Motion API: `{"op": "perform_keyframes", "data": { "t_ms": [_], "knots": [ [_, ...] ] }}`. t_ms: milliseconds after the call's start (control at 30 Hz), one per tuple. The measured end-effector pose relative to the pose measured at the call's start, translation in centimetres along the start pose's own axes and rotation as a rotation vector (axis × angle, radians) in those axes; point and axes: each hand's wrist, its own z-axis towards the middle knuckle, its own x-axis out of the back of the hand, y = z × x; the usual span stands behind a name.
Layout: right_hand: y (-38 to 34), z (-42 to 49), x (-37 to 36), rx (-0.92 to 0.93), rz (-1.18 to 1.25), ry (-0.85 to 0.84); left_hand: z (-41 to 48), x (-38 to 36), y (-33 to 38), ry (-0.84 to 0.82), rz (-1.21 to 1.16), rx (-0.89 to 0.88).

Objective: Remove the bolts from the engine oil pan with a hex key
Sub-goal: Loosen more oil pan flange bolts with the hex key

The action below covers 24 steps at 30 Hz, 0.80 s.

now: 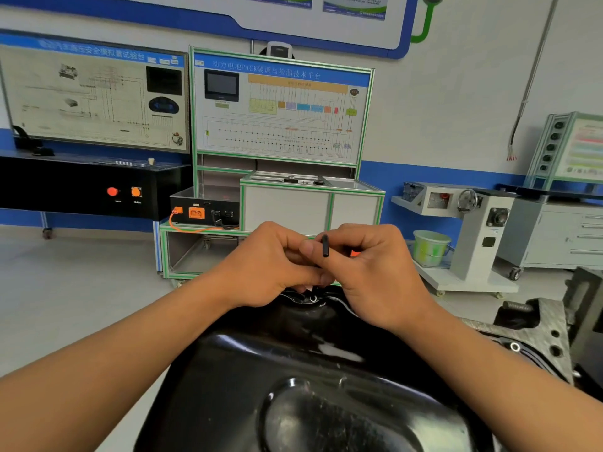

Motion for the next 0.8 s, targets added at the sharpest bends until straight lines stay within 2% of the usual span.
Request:
{"op": "perform_keyframes", "data": {
  "t_ms": [467, 667, 800],
  "knots": [
    [-0.11, -0.27, 0.19, 0.004, -0.129, -0.045, -0.47, 0.73, 0.23, -0.05, 0.143, -0.05],
    [0.39, 0.27, 0.21, -0.1, 0.072, -0.019, -0.38, 0.38, 0.59, 0.042, 0.154, -0.021],
    [0.62, 0.45, 0.17, -0.142, 0.098, -0.028, -0.33, 0.29, 0.42, 0.065, 0.151, -0.033]
  ]
}}
